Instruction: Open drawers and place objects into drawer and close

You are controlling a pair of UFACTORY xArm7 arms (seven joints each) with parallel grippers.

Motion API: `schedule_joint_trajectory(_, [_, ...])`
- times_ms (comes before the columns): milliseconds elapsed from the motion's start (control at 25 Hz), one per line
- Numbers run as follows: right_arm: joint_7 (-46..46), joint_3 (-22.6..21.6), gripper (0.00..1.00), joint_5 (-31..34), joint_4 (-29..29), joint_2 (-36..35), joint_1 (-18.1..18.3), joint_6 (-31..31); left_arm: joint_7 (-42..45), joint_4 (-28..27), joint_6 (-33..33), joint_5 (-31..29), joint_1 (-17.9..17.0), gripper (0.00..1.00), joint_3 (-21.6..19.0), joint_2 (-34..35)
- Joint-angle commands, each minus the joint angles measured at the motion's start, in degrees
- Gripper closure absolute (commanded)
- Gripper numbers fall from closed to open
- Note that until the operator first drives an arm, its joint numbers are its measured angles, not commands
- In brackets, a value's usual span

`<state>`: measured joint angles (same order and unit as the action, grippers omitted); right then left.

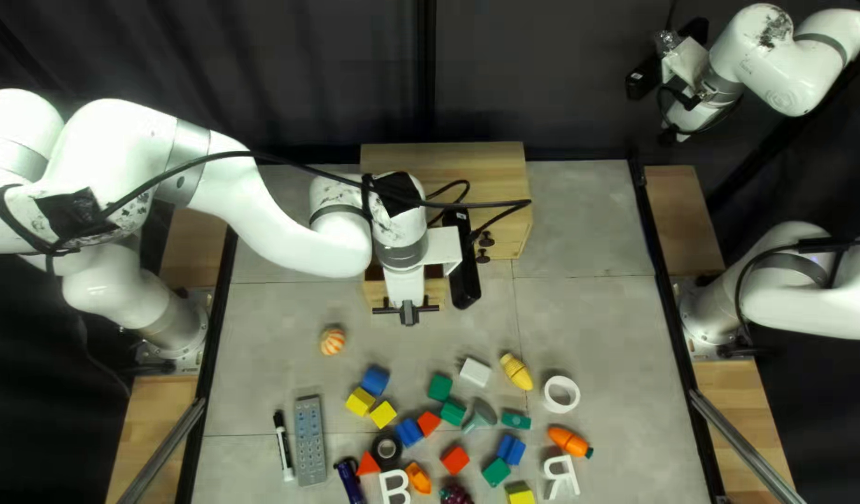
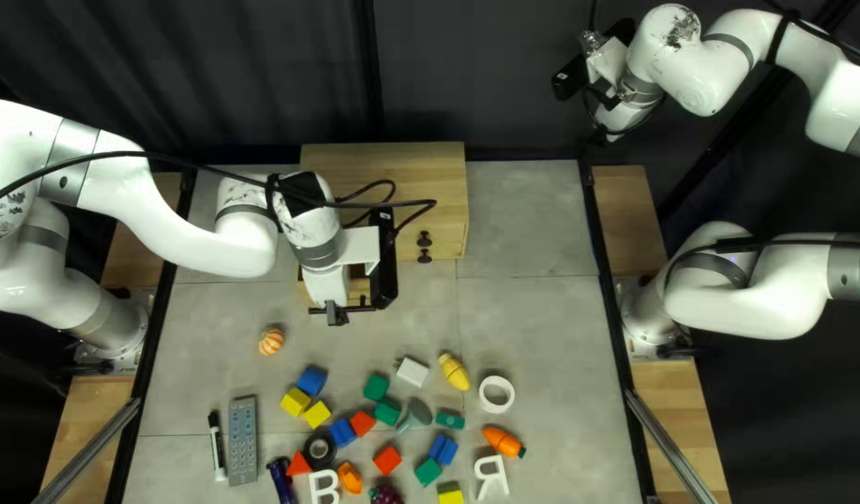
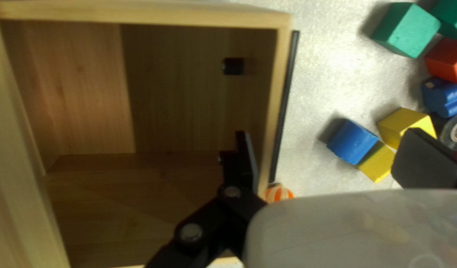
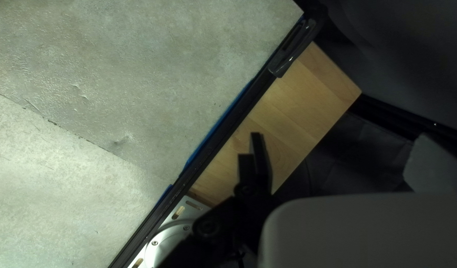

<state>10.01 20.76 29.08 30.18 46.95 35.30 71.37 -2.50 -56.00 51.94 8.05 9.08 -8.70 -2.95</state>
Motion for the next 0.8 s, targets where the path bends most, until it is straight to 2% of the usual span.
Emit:
schedule_joint_trajectory(40, [0.0, 0.0, 0.00, 0.0, 0.0, 0.0, 0.0, 0.0, 0.2, 0.0, 0.0, 0.2, -0.2, 0.00, -0.2, 0.0])
schedule_joint_trajectory(800, [0.0, 0.0, 0.00, 0.0, 0.0, 0.0, 0.0, 0.0, 1.9, -0.8, 0.8, -0.3, -1.0, 0.00, -0.9, 0.4])
